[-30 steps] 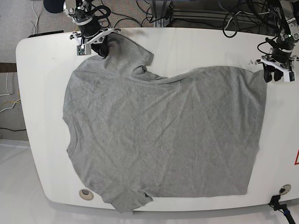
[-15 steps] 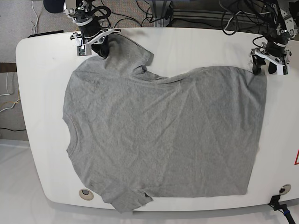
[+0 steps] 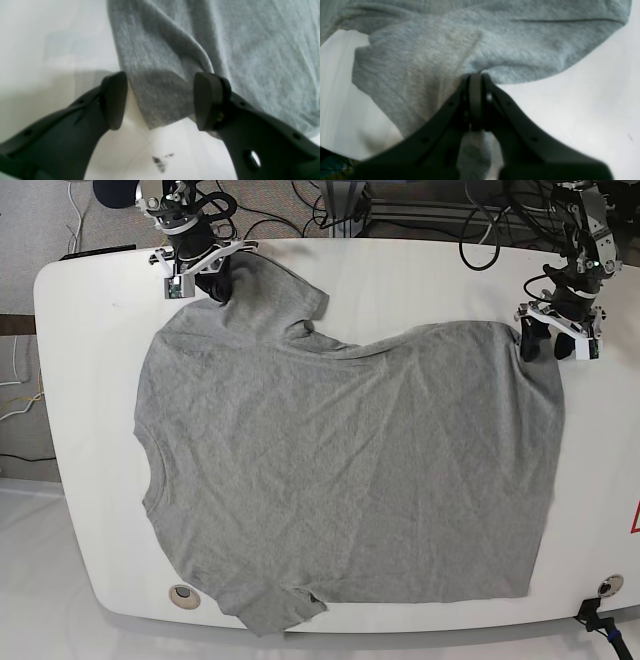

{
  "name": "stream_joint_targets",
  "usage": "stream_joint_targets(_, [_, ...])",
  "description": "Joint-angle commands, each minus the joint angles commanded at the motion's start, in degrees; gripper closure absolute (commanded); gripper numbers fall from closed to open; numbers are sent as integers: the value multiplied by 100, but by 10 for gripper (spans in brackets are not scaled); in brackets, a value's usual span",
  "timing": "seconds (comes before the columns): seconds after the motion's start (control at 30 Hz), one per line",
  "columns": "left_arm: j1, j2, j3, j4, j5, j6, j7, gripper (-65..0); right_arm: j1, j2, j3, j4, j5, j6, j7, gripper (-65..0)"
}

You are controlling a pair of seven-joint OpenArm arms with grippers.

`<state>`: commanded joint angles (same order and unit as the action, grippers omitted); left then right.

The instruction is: Fold the T-shirt properly

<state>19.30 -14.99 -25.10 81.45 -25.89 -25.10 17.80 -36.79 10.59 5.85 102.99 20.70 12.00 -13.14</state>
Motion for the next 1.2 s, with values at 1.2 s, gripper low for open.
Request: stream_joint_targets(1.2, [-352,-26,-2013,-466,-985,-1490,2031,-389,9,0,-18,-26,0,0,0,-14])
